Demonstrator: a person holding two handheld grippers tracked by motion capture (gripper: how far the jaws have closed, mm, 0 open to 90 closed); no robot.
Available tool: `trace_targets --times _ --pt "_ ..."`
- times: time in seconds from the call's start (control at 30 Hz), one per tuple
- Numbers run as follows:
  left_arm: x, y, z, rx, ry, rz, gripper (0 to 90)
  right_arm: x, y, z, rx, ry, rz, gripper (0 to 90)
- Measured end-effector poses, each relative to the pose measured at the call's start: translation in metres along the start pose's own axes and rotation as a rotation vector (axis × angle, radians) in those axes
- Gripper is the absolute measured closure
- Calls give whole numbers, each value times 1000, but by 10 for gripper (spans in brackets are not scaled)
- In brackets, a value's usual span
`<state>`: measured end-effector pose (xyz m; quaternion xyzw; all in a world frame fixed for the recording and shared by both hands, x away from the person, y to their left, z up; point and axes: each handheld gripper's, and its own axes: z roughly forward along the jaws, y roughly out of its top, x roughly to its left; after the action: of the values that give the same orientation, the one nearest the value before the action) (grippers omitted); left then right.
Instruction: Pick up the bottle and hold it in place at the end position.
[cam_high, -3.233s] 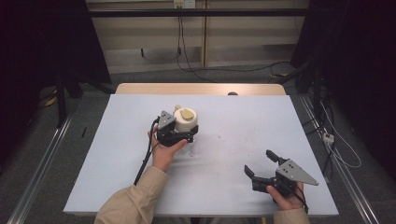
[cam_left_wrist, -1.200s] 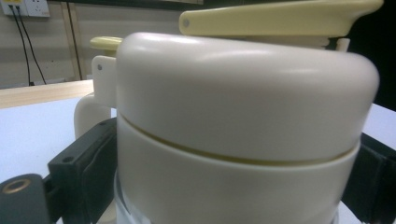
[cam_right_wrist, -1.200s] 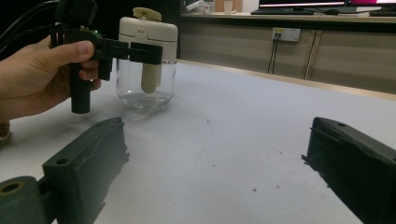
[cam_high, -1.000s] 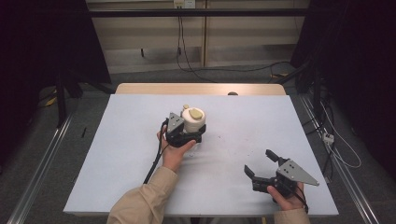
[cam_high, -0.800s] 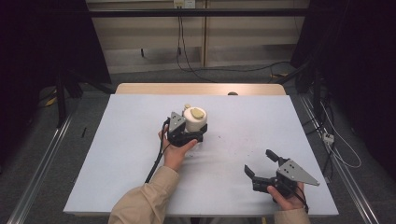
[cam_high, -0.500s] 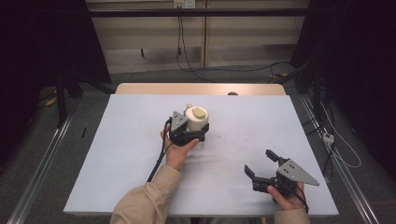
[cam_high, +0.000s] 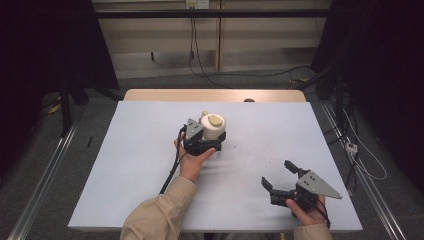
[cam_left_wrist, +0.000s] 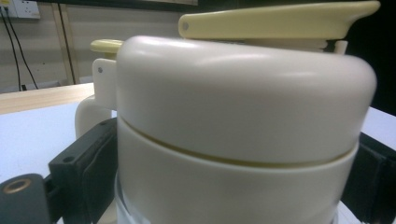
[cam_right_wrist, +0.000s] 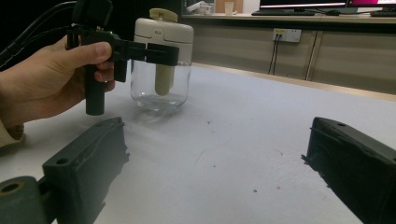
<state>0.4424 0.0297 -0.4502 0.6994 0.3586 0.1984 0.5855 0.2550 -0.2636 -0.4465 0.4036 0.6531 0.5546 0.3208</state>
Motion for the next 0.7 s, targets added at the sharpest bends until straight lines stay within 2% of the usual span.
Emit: trace_targets --times 0.7 --pt "-2 -1 6 12 3 8 68 0 0 1 2 3 -1 39"
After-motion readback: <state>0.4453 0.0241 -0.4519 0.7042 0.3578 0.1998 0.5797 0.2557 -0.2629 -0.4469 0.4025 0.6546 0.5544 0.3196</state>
